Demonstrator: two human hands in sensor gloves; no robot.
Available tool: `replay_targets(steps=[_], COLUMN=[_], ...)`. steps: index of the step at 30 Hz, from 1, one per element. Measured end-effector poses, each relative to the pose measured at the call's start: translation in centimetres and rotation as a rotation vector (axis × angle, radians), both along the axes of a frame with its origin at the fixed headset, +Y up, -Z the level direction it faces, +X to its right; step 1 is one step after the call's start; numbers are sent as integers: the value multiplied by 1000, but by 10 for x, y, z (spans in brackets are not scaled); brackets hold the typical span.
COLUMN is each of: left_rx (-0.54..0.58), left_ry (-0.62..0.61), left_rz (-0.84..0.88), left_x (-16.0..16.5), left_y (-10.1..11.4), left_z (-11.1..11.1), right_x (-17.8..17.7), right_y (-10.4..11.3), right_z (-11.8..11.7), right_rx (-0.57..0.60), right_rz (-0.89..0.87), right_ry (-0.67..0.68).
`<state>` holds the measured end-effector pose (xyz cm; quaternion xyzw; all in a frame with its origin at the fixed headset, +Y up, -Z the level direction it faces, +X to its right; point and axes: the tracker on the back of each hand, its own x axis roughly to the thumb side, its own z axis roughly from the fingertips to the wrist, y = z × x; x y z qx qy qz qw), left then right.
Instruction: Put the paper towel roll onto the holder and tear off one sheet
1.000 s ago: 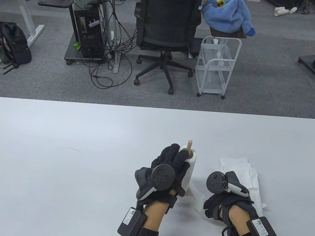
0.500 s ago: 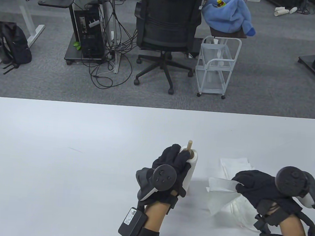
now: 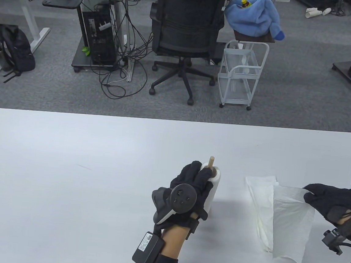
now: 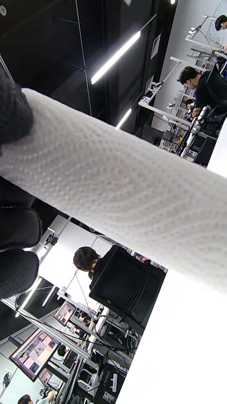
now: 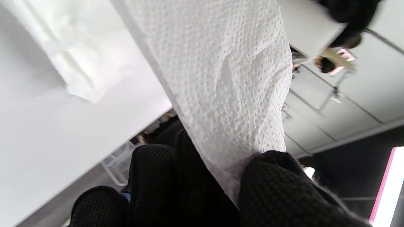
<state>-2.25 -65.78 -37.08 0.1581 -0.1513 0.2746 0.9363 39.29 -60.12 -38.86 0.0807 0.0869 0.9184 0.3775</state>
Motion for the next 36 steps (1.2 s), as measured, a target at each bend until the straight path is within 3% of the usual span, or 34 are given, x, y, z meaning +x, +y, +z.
replay_targets(steps=[7,17,27,36], left_rx=[-2,-4,-7,-47], left_ry=[-6,-7,-8,-23], left_rz=[13,13,18,83], left_x=[-1,-1,-1,-2], left_y=[0,-1,-1,-2], left_z=[-1,-1,-1,-5], right_x=[-8,-16,-20,-23], right_y=[-57,-118,-145,-139], right_z=[-49,-74,-73,-55], right_rx=[-53,-70,-33,-98], right_rz=[204,386,517,616], right_ry=[-113,-228,-287,-326])
